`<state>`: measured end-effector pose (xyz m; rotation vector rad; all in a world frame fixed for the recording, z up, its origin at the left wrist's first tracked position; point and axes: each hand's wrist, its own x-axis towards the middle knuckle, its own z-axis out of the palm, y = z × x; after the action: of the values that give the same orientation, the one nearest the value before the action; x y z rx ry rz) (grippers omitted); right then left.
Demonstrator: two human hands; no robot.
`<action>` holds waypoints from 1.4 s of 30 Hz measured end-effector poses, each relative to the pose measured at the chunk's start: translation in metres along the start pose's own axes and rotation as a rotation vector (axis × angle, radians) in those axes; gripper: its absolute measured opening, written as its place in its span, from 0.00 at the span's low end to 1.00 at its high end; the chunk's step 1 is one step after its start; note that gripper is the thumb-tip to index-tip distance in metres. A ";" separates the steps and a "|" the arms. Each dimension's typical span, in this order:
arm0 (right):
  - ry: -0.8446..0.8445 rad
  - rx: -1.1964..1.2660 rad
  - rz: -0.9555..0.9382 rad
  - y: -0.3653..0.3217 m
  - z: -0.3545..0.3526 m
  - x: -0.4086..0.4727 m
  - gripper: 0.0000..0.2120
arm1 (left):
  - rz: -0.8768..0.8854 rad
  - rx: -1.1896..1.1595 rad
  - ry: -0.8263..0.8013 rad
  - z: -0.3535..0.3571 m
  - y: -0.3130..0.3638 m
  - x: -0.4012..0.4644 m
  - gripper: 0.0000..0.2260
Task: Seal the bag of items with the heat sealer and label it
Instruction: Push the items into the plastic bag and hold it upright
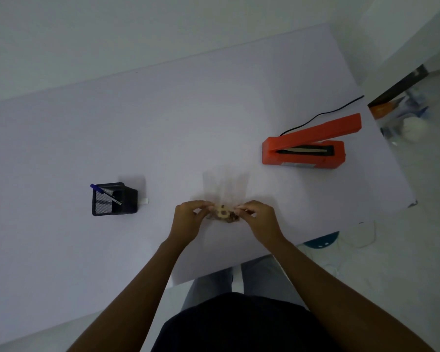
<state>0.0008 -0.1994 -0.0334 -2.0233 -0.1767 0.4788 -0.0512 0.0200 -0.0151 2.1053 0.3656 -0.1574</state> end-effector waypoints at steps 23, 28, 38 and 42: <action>-0.121 0.213 0.193 0.000 -0.001 0.002 0.08 | -0.122 -0.198 -0.294 0.017 -0.020 0.006 0.21; -0.125 0.217 0.175 0.000 0.002 0.002 0.08 | -0.074 -0.176 -0.273 0.016 -0.018 0.008 0.13; -0.196 0.145 0.145 0.002 0.000 0.005 0.13 | -0.050 -0.148 -0.255 0.016 -0.017 0.010 0.07; -0.094 0.152 0.123 0.007 -0.001 0.007 0.08 | -0.069 -0.154 -0.231 0.012 -0.020 0.008 0.08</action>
<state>0.0071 -0.2015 -0.0407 -1.8712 -0.0714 0.6462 -0.0497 0.0211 -0.0395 1.8997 0.3019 -0.3975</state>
